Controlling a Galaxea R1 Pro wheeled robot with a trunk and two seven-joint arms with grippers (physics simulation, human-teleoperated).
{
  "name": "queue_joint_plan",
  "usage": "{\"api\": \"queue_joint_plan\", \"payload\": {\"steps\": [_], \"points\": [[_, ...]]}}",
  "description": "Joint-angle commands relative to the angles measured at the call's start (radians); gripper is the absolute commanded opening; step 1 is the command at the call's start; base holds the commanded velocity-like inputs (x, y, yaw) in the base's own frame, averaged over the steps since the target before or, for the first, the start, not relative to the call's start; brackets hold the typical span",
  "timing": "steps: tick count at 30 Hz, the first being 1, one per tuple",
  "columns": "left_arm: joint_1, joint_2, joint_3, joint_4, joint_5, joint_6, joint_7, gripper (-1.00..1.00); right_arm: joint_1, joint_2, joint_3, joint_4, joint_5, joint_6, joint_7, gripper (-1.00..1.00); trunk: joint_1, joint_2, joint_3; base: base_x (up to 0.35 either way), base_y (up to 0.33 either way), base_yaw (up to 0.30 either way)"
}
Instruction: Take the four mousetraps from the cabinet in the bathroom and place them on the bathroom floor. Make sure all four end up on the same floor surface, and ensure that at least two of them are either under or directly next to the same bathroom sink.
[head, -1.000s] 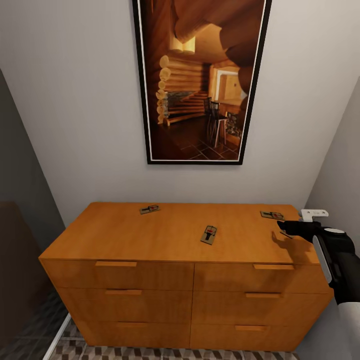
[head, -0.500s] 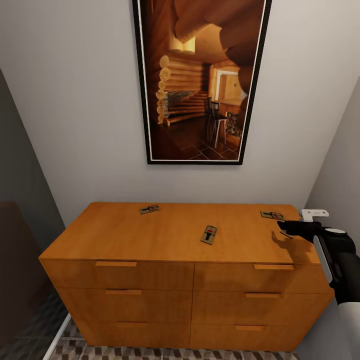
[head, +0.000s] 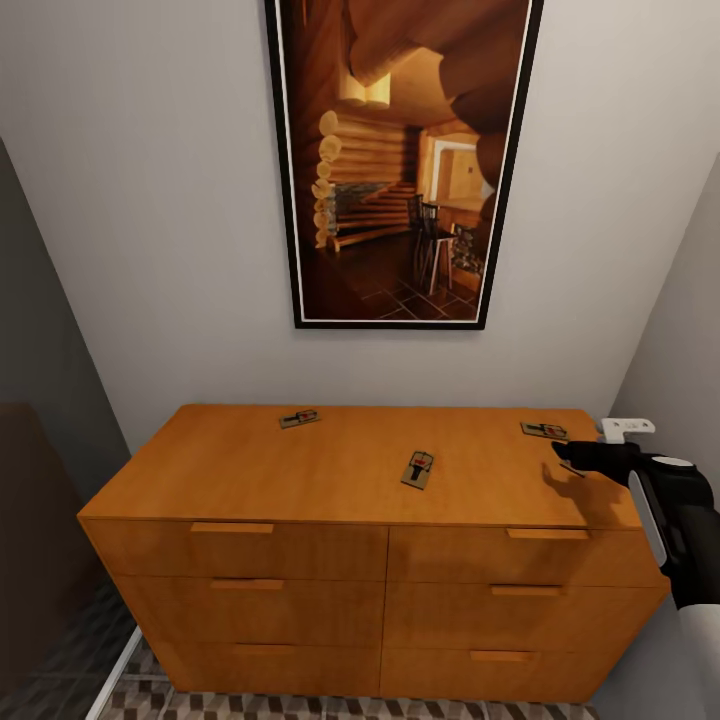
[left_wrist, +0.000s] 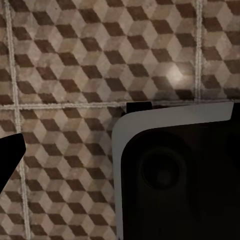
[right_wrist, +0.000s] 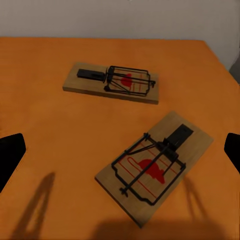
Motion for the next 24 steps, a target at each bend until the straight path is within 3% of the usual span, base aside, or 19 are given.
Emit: {"api": "queue_joint_plan", "payload": {"steps": [1,18,21,24], "points": [[-0.001,0.000,-0.003,0.001,0.000,-0.003,-0.001,1.00,-0.001,0.000,-0.001,-0.001,0.004,0.005,0.008,1.00,0.000,-0.001,-0.001,0.000,0.000,0.000],[-0.001,0.000,-0.003,0.001,0.000,-0.003,-0.001,1.00,0.000,-0.003,-0.015,-0.001,0.004,0.005,0.041,1.00,0.000,-0.001,-0.001,0.000,0.000,0.000],[-0.001,0.000,-0.003,0.001,-0.001,-0.003,-0.001,1.00,0.000,-0.004,-0.027,-0.001,0.004,0.004,0.055,1.00,0.000,-0.001,-0.001,0.000,0.000,0.000],[-0.001,0.000,-0.003,0.001,0.000,-0.003,-0.001,1.00,0.000,-0.005,-0.074,-0.001,0.005,0.005,0.079,1.00,0.000,-0.001,-0.001,0.000,0.000,0.000]]}}
